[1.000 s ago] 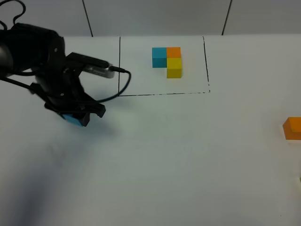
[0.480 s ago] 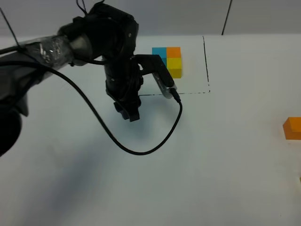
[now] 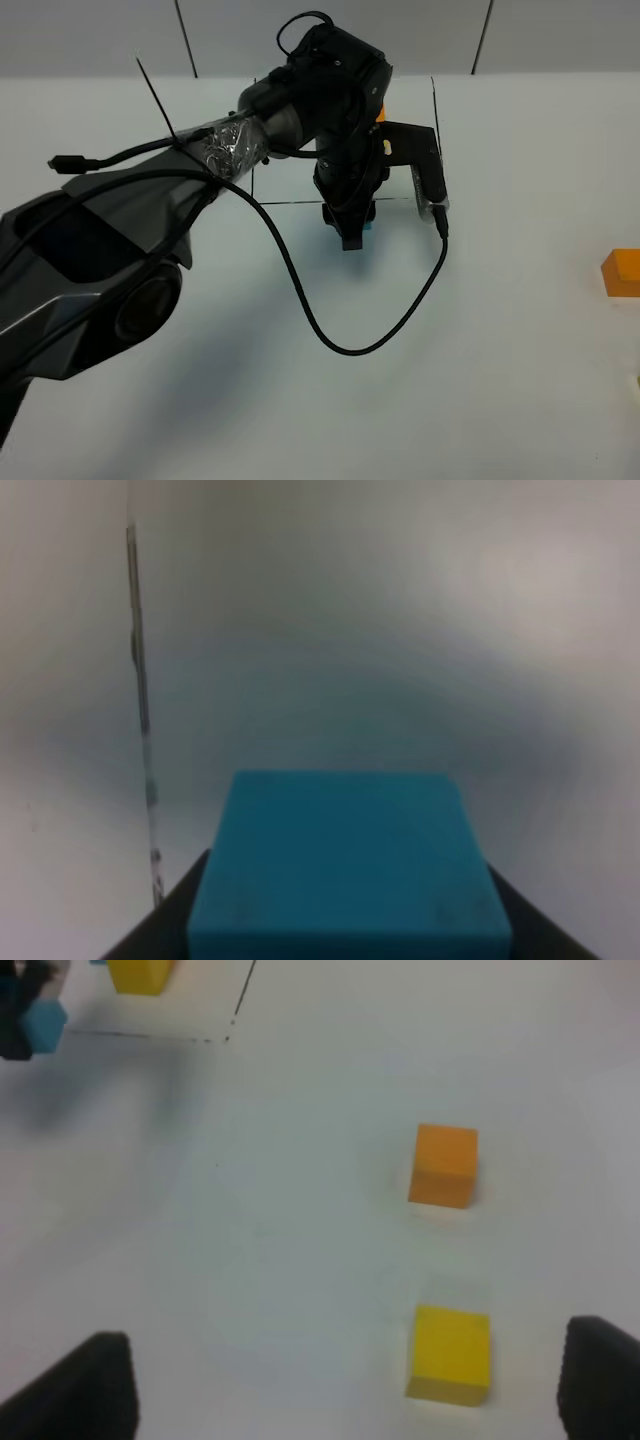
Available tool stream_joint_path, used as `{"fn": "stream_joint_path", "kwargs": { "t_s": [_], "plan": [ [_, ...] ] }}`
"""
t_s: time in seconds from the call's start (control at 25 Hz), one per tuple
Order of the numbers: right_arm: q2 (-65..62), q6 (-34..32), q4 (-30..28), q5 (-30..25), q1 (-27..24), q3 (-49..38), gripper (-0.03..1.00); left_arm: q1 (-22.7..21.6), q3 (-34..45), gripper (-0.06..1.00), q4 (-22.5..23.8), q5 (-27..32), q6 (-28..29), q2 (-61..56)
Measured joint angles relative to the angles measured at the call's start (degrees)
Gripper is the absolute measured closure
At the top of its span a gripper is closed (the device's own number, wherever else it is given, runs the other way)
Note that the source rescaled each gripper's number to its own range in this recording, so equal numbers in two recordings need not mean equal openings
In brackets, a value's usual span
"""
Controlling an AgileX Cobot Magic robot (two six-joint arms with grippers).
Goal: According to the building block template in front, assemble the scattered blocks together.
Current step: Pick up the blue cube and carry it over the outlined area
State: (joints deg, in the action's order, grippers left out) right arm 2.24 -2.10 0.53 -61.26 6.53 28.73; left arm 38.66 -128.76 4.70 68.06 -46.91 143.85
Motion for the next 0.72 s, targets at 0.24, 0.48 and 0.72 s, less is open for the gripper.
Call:
{"fn": "stream_joint_path", "kwargs": {
  "t_s": [0.24, 0.48, 0.72],
  "plan": [
    [0.0, 0.0, 0.0, 0.0, 0.0, 0.0, 0.24, 0.7, -1.5, 0.94, 0.1, 0.0, -1.3, 1.8],
    [-1.1, -0.1, 0.3, 0.1, 0.0, 0.0, 0.24, 1.0, -1.5, 0.94, 0.1, 0.0, -1.5, 2.6],
    [-2.5, -0.3, 0.3, 0.1, 0.0, 0.0, 0.25, 1.1, -1.5, 0.94, 0.2, 0.0, -2.1, 2.6]
  ]
}}
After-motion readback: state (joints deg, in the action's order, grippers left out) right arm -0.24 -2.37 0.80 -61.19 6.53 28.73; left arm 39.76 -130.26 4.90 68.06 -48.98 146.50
